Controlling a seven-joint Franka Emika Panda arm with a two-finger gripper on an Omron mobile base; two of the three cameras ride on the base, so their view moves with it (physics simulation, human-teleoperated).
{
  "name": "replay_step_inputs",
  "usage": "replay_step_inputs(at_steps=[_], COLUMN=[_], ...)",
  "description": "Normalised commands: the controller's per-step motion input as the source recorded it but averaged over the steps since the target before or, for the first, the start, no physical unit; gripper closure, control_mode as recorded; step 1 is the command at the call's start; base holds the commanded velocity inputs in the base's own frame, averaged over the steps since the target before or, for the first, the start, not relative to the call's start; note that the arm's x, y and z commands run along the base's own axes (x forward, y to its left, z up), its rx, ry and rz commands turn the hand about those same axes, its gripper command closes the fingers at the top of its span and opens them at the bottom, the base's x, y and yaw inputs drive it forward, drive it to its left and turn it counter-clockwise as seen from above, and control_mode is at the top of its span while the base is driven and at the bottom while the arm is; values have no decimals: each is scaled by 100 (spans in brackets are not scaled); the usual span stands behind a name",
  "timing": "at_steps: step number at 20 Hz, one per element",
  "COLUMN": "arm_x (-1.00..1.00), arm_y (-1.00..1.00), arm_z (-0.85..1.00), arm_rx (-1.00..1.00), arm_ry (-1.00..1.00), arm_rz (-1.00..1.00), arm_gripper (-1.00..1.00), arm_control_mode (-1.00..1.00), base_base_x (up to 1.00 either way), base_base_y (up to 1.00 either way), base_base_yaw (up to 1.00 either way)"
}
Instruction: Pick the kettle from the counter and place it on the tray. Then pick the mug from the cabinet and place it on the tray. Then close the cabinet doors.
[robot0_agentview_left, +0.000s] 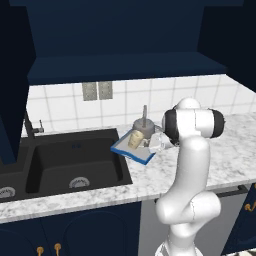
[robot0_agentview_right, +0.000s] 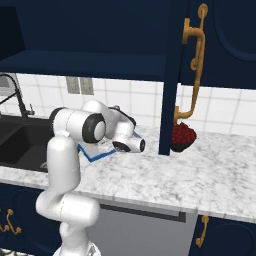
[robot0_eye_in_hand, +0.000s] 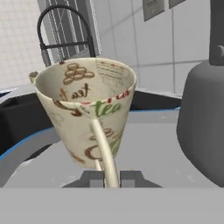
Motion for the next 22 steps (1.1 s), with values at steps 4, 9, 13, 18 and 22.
replay_step_inputs(at_steps=[4,9,13,18,22], arm_x=[-14,-10,-3,-52,-39], arm_y=[0,0,0,0,-4], arm_z=[1,37,47,66,32], arm_rx=[0,0,0,-2,-6], arm_ry=[1,1,0,1,14], arm_rz=[-1,0,2,-2,-22], arm_gripper=[-100,-100,-100,-100,-100], arm_control_mode=[-100,-100,-100,-100,-100], base_base_x=[0,0,0,0,0], base_base_y=[0,0,0,0,0], base_base_yaw=[0,0,0,0,0])
